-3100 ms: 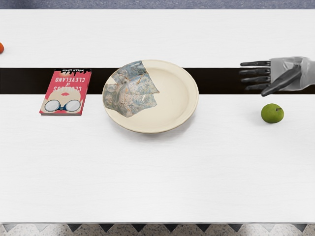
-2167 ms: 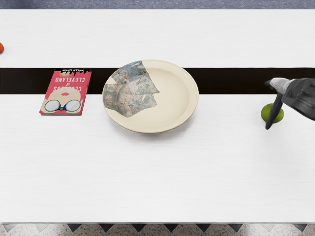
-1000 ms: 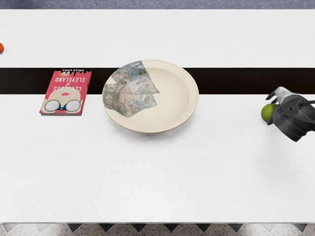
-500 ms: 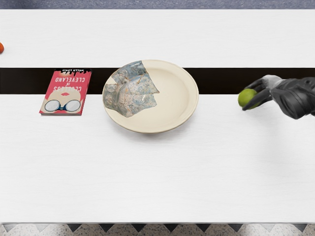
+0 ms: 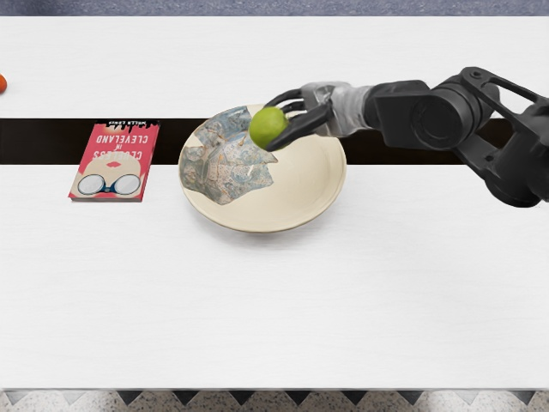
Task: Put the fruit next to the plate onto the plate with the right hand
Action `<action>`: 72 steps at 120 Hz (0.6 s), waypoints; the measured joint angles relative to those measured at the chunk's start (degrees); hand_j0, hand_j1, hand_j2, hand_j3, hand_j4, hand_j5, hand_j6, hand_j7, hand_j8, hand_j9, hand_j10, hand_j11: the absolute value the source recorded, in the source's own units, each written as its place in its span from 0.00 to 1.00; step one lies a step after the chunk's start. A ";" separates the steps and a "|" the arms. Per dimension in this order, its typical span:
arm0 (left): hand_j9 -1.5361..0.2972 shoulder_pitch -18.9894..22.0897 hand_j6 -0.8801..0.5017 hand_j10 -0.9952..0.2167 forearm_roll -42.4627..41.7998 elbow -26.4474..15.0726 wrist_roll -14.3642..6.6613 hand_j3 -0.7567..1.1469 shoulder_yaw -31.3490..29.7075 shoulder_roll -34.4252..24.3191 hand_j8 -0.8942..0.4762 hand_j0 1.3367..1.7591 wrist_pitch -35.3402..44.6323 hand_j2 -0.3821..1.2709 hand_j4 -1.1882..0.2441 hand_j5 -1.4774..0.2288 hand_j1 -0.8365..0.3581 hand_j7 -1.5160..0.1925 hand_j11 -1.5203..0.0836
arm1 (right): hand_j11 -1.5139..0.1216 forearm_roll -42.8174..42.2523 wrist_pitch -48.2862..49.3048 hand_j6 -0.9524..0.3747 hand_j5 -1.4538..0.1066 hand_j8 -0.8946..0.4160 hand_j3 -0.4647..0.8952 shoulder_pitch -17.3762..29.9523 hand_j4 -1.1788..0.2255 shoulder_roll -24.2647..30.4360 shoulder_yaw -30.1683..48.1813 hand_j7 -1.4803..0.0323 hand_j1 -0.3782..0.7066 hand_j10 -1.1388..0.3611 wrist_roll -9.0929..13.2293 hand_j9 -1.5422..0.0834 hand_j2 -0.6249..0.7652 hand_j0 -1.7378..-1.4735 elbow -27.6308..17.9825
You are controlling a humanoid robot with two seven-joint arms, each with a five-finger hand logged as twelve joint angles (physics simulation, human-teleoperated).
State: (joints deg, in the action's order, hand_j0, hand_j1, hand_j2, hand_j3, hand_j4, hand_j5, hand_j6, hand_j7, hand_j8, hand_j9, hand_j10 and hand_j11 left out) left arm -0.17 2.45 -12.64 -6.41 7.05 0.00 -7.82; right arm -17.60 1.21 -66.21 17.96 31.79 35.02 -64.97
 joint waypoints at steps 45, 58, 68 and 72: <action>0.84 0.00 0.64 0.82 0.00 -0.01 0.00 0.40 -0.01 0.00 0.65 0.76 0.00 0.23 0.83 0.87 0.99 0.89 0.95 | 0.52 -7.52 -0.49 0.59 0.49 0.56 0.34 0.18 0.65 -8.44 -5.44 0.56 0.37 0.53 -0.03 0.53 0.59 0.32 12.39; 0.84 0.00 0.64 0.82 -0.01 0.00 0.00 0.40 -0.01 0.00 0.65 0.76 0.00 0.23 0.83 0.87 0.99 0.89 0.95 | 0.68 -7.14 -0.25 0.63 0.66 0.60 0.34 -0.08 0.72 -5.67 -5.29 0.72 0.24 0.61 -0.03 0.69 0.53 0.31 8.54; 0.84 0.00 0.64 0.82 -0.01 -0.01 0.00 0.40 -0.02 0.00 0.65 0.76 0.00 0.23 0.83 0.87 0.99 0.89 0.95 | 0.75 -1.03 4.45 0.65 0.74 0.62 0.34 0.55 0.75 6.23 -3.13 0.80 0.18 0.66 -0.03 0.77 0.50 0.31 -2.65; 0.84 0.00 0.64 0.82 0.00 -0.01 0.00 0.40 -0.02 0.00 0.65 0.76 0.00 0.23 0.83 0.87 0.99 0.89 0.95 | 0.78 2.74 10.12 0.66 0.77 0.63 0.34 1.72 0.76 12.15 -2.10 0.82 0.16 0.67 -0.03 0.80 0.49 0.31 -6.00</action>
State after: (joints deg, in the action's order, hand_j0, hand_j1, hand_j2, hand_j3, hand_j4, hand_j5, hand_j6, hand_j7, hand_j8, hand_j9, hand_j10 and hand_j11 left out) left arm -0.18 2.45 -12.65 -6.42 7.03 0.00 -7.82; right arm -14.85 11.32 -64.48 30.12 29.69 35.00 -70.97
